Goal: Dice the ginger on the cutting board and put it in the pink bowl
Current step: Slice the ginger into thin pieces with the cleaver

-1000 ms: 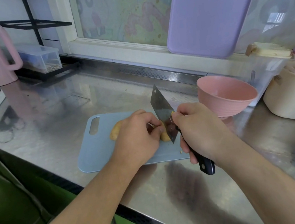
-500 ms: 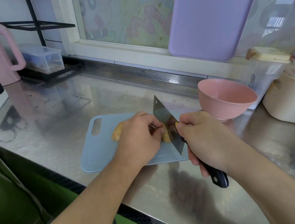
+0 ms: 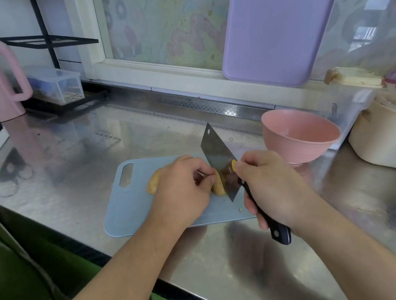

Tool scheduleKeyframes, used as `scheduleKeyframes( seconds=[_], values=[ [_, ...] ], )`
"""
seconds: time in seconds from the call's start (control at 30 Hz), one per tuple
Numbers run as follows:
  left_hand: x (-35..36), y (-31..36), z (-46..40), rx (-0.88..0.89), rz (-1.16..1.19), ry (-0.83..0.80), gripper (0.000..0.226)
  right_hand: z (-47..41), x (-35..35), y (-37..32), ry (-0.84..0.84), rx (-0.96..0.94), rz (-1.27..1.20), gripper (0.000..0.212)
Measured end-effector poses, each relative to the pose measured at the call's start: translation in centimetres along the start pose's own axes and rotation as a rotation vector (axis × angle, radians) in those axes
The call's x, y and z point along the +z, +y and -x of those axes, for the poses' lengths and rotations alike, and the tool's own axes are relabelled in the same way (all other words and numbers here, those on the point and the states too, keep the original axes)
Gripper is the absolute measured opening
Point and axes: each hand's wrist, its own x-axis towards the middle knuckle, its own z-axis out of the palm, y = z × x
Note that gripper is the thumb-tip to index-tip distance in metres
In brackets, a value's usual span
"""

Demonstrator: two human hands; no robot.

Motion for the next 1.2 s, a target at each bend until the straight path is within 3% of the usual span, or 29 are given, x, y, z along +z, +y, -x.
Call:
scheduleKeyframes(
  seconds=[0.4,1.2],
  values=[
    [-0.23,0.35,0.12,-0.030,-0.021,-0.009,0.018,0.86,-0.87,-0.93,0.004,-0.015,-0.060,0.031],
    [-0.16,0.20,0.23,-0.013,-0.032,0.000,0.016,0.75,-0.15,-0.95,0.032,-0.042,0.045,0.032]
  ],
)
